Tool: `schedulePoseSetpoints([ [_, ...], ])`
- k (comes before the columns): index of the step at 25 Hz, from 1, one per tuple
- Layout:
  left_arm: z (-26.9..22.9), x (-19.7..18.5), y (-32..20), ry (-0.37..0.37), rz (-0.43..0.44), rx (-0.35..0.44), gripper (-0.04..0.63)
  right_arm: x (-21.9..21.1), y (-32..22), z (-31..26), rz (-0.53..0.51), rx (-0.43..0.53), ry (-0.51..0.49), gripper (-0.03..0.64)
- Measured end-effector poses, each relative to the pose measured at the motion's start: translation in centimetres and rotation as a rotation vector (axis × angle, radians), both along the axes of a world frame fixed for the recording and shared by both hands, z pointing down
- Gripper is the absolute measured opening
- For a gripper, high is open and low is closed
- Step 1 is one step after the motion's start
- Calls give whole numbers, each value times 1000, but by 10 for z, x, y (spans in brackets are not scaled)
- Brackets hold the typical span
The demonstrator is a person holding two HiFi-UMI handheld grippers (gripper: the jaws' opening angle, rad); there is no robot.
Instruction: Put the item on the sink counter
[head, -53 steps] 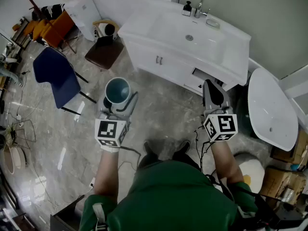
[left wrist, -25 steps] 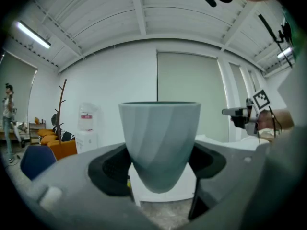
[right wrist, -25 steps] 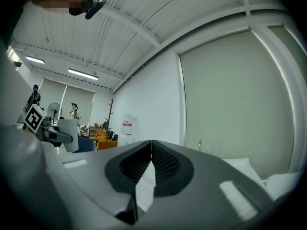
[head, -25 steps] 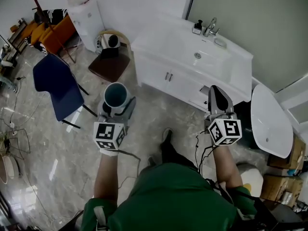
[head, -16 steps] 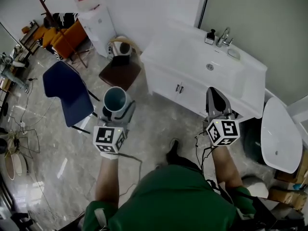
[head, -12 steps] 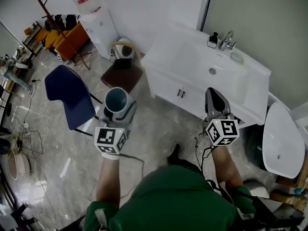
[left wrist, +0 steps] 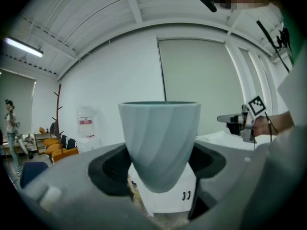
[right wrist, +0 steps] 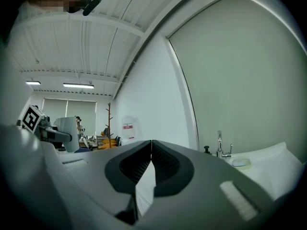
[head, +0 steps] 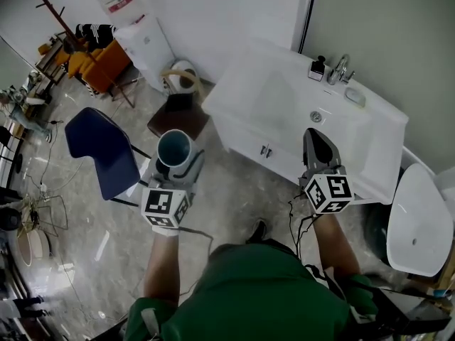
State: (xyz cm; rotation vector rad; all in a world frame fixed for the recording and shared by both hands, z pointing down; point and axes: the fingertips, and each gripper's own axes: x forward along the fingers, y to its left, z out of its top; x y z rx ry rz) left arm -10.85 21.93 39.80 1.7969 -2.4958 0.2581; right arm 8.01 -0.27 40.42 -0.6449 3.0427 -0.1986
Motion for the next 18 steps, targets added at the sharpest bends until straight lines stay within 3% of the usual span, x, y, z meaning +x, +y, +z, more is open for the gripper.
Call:
schedulePoseSetpoints([
  [11,8,-29,-54,18,17,5,356,-29,-50,0,2,13,25,2],
  [18,8,-71,-118,20,116,32,356,-49,-90,-7,96,41,40,2],
])
